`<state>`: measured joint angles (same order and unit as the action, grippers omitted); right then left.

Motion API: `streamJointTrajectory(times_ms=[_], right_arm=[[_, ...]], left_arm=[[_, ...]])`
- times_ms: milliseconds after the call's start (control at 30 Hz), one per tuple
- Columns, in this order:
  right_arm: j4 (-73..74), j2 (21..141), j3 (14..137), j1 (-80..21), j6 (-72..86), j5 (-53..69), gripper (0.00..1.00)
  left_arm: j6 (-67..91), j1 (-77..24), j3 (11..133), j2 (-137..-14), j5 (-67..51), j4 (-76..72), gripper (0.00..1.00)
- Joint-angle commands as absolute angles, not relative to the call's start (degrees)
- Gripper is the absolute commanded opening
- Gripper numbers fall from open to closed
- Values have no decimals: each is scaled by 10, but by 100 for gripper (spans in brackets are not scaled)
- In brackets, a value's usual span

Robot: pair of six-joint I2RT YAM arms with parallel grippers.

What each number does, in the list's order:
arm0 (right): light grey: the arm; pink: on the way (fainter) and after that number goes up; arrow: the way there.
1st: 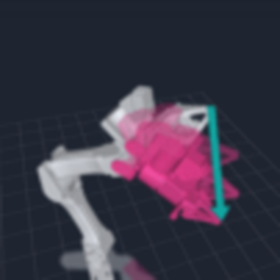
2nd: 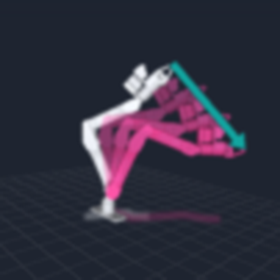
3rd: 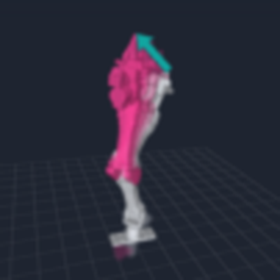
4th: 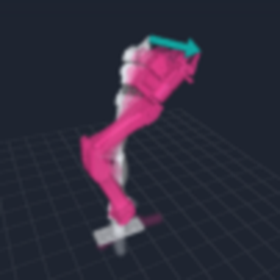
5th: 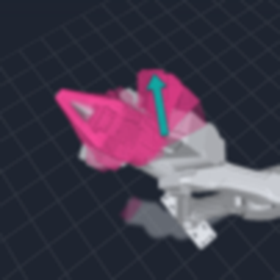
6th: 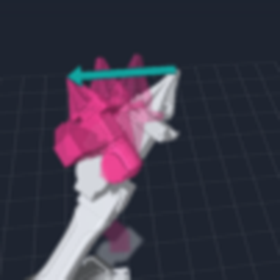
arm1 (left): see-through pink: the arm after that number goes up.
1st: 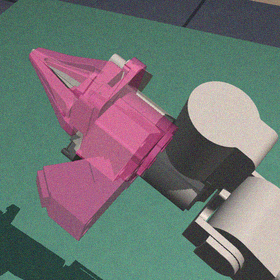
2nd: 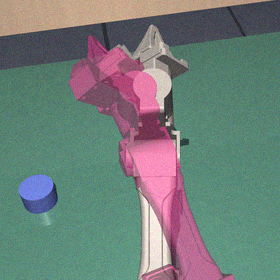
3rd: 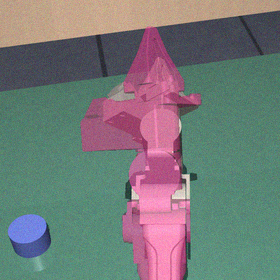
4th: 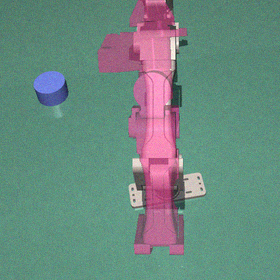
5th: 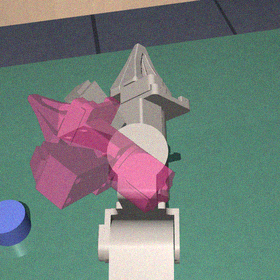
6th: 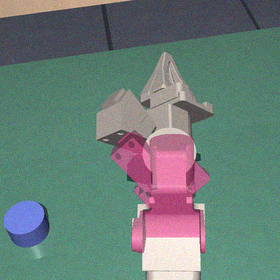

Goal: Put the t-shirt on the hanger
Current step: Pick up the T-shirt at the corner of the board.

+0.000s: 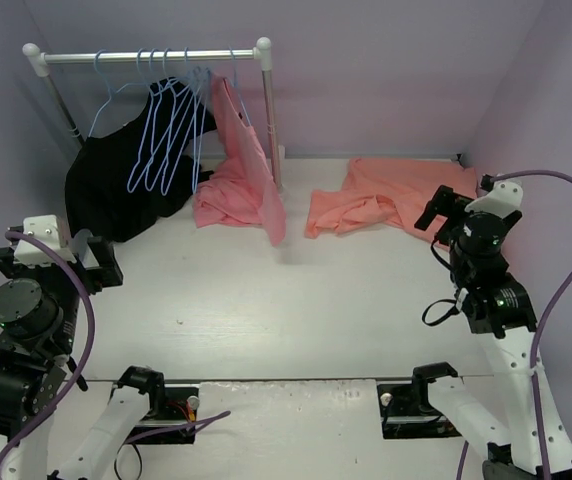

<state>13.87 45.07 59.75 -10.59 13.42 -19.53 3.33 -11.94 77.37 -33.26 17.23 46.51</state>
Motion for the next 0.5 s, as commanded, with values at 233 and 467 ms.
streamJointTrajectory(times_ms=[233, 467], right_arm=[[100, 691, 591, -102, 202, -304, 100], [98, 933, 679, -70, 219, -295, 100]], left_arm=[[99, -123, 721, -326, 124, 473, 97], [106, -124, 692, -315, 115, 488, 97]])
